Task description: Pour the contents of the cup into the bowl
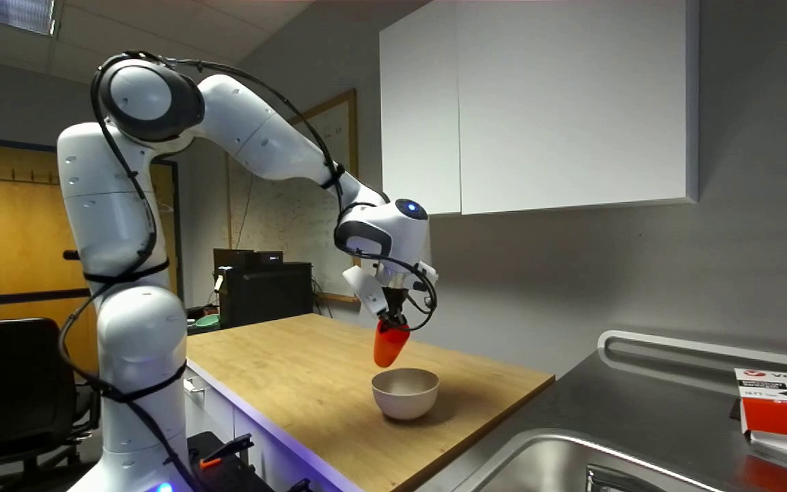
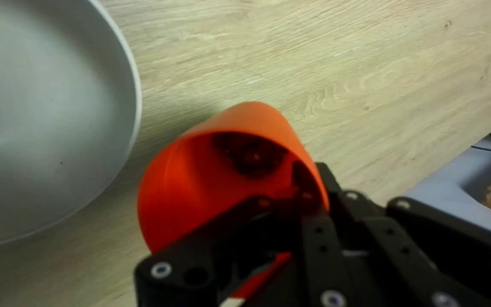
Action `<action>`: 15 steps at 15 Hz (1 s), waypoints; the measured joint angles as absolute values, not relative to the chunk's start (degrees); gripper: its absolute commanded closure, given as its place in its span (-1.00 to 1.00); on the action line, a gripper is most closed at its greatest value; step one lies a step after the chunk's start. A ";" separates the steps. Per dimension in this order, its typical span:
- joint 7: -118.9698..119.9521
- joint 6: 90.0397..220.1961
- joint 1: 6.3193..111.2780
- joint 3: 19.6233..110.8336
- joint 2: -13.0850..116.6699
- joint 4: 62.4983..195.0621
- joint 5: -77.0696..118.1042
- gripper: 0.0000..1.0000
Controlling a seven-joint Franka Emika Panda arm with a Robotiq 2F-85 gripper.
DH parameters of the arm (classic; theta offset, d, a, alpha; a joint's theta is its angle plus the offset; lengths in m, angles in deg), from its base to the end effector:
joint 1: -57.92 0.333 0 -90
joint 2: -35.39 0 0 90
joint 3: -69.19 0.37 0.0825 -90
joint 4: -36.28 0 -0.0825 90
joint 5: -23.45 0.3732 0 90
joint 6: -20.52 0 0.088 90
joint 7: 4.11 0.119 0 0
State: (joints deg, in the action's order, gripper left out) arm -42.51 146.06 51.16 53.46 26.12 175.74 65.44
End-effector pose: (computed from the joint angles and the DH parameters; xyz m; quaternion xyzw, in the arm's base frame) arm 0.4231 -0.1443 0.4155 -0.9480 0.0879 -0.1136 0.2840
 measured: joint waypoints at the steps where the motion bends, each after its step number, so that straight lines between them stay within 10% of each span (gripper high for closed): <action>1: -45.07 145.06 50.51 52.68 26.12 176.16 67.58 0.98; 15: -72.06 119.73 41.01 46.93 30.86 176.37 84.15 0.98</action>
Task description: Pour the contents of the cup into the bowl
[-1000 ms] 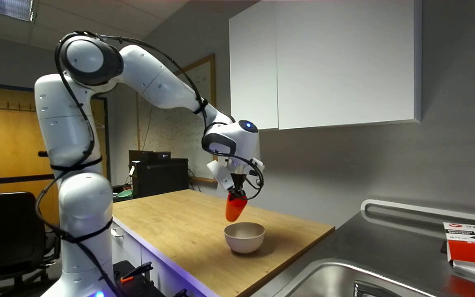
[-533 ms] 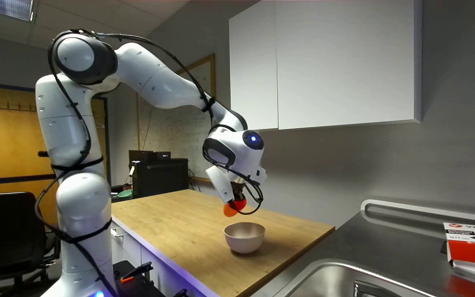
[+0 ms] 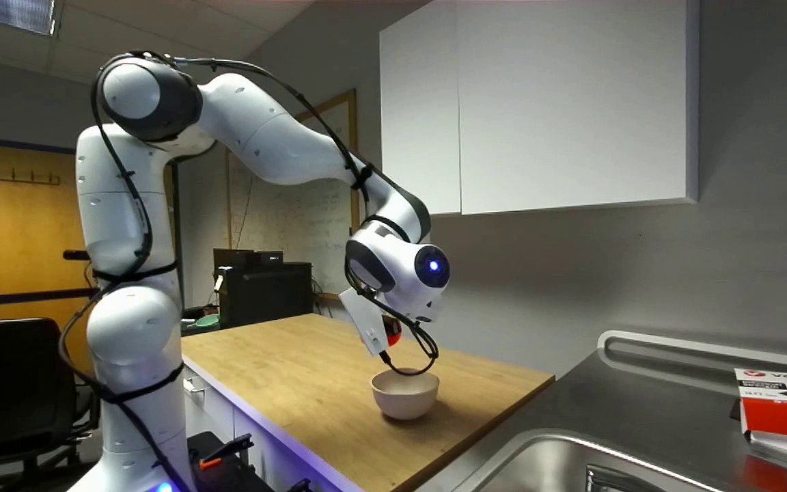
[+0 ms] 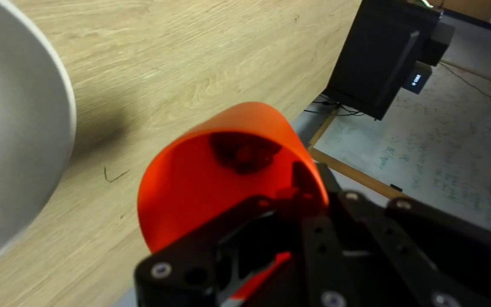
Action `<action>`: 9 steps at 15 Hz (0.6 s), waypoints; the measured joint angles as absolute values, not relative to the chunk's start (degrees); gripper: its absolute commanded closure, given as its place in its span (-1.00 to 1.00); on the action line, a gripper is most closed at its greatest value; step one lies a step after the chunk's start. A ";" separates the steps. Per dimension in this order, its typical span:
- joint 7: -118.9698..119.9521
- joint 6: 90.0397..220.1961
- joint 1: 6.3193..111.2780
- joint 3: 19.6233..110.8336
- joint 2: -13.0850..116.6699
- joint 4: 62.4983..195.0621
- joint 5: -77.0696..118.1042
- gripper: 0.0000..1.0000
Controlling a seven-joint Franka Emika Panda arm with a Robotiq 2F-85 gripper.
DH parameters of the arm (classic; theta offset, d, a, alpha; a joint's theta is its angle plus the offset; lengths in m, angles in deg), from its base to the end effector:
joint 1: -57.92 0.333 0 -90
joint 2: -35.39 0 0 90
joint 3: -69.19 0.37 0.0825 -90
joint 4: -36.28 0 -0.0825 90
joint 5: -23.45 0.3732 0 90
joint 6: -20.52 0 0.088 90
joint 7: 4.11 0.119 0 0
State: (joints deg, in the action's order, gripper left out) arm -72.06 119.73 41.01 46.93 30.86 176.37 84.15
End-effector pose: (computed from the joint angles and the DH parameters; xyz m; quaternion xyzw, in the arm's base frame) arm 0.3752 -0.1909 0.3889 -0.8439 0.0201 -0.2066 0.4947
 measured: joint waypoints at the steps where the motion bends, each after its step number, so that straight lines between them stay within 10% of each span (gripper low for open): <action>1: -73.42 117.53 40.34 46.70 31.90 175.88 84.64 0.98; 9: -80.64 103.36 36.11 46.21 40.93 169.87 86.76 0.98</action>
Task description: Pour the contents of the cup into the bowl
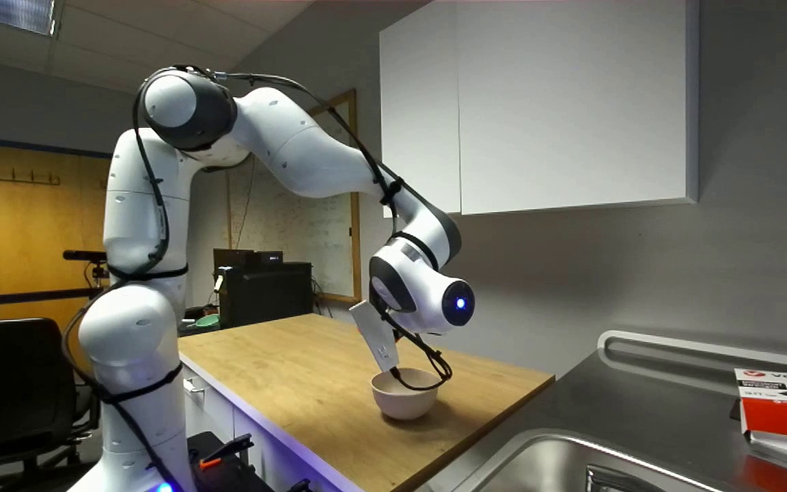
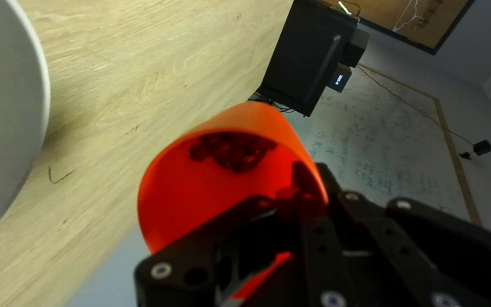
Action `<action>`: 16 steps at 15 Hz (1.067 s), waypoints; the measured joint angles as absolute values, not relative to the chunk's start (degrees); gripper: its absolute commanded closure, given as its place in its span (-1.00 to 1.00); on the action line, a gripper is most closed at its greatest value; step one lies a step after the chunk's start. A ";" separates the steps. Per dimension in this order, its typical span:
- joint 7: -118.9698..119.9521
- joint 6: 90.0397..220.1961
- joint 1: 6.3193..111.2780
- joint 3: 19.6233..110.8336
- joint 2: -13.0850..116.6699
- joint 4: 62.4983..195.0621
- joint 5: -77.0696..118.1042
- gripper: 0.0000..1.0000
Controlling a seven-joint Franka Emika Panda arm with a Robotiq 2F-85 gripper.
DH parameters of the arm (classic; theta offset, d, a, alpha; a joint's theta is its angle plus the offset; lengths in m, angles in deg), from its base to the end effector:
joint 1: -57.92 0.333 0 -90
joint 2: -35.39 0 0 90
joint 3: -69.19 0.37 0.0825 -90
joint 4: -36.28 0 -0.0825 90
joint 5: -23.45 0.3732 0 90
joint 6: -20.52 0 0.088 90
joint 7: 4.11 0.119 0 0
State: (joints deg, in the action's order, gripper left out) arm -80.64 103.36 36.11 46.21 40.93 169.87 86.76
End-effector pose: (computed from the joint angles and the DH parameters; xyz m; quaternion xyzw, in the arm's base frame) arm 0.3862 -0.2178 0.3712 -0.7851 -0.0226 -0.2213 0.5780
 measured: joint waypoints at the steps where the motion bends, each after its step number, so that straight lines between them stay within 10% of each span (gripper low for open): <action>1: -81.31 101.91 35.68 46.21 41.96 168.96 86.86 0.98; 16: -85.87 78.94 31.98 46.96 58.87 154.02 89.65 0.98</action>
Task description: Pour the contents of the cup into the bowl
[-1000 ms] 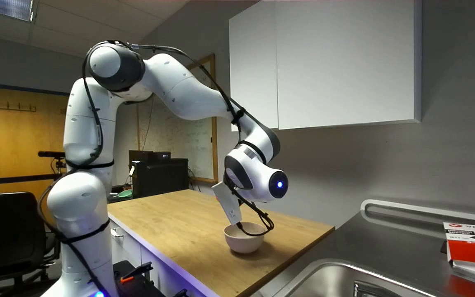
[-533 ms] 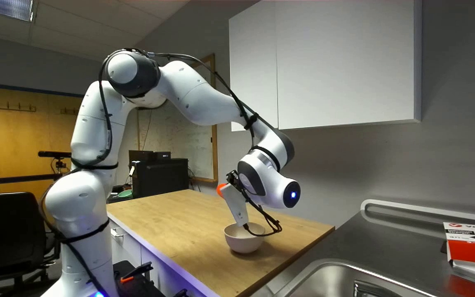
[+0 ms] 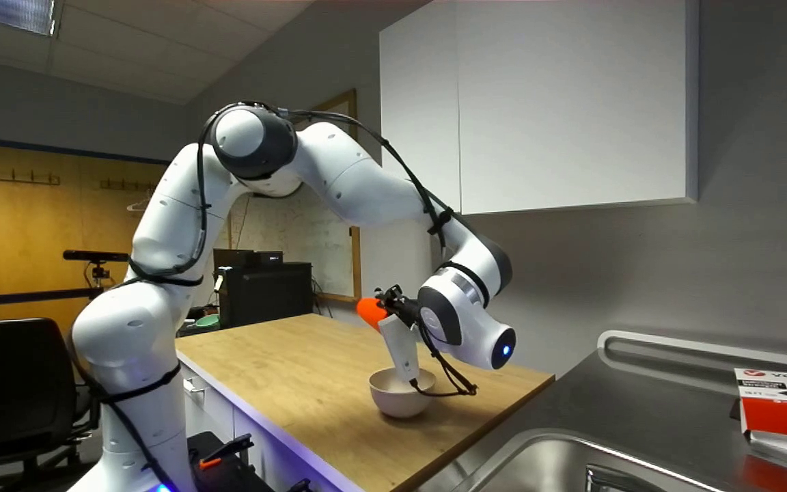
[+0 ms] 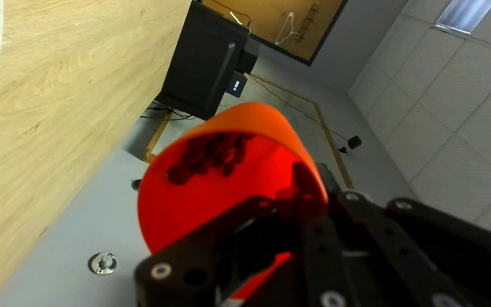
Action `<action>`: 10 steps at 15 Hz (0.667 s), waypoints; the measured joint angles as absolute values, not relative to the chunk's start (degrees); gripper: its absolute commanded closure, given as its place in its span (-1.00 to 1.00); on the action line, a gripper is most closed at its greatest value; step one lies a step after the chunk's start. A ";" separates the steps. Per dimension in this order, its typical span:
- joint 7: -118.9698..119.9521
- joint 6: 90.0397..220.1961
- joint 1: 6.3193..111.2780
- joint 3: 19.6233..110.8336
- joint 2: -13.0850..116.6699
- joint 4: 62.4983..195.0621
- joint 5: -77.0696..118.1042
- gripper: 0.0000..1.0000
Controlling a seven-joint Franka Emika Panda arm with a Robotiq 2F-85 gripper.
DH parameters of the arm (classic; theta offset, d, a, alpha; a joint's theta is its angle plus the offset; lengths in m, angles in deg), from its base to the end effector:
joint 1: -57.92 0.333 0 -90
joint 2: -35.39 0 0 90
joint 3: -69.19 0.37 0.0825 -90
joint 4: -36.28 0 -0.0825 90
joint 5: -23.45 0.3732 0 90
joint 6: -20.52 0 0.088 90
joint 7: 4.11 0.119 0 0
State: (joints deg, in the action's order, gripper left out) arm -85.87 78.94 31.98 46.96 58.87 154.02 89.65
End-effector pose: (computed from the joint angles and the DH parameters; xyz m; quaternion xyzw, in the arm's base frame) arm 0.4322 -0.2542 0.3456 -0.6816 -0.0837 -0.2062 0.6971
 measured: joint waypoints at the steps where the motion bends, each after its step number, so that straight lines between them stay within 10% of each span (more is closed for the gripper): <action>1: -86.12 77.59 31.71 47.09 60.01 153.15 89.66 0.98; 10: -86.38 70.76 30.24 48.17 67.09 146.72 90.59 0.98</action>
